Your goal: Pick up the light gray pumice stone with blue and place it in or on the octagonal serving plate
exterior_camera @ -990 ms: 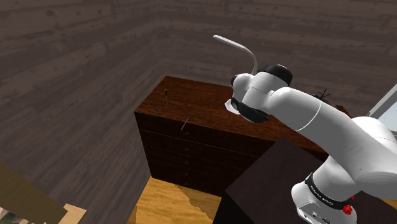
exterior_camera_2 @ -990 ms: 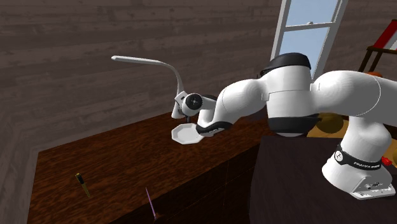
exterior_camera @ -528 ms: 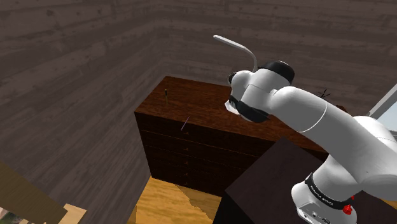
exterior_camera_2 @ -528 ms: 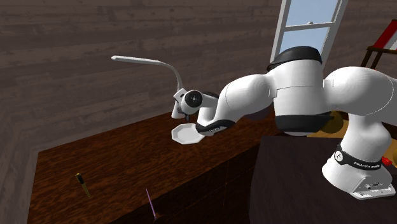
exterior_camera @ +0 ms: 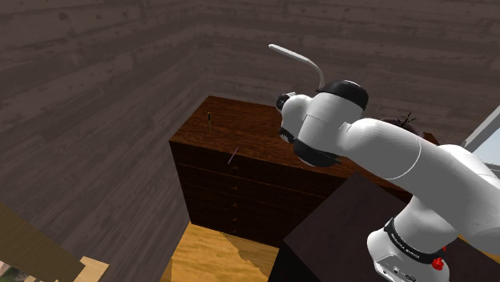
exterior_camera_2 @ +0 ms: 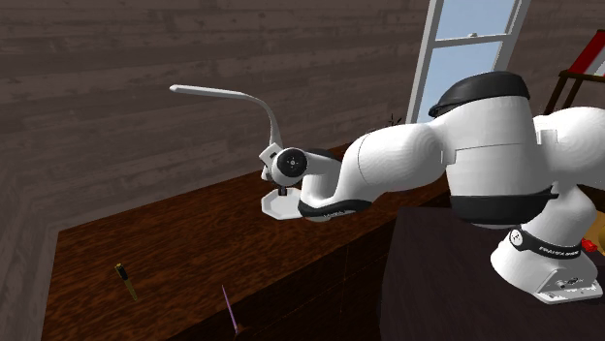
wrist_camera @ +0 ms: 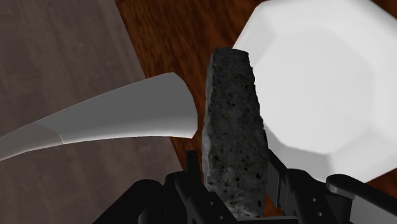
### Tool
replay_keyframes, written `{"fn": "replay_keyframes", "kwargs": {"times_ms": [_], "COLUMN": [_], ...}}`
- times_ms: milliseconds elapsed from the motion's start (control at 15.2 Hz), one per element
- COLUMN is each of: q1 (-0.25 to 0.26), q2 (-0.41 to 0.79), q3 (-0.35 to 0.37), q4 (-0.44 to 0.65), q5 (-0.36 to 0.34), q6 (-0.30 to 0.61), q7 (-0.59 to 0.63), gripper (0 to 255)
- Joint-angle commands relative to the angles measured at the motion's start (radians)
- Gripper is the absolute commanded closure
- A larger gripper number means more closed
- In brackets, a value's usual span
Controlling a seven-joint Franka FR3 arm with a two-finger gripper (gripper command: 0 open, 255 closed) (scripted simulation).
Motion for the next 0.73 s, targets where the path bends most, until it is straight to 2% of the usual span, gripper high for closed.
{"fn": "replay_keyframes", "kwargs": {"times_ms": [0, 660], "q1": [-0.004, -0.04], "q2": [0.021, 0.126], "q3": [0.009, 0.055], "q4": [0.013, 0.078], "q5": [0.005, 0.027], "q6": [0.001, 0.023], "q7": [0.014, 0.072], "gripper": [255, 255]}}
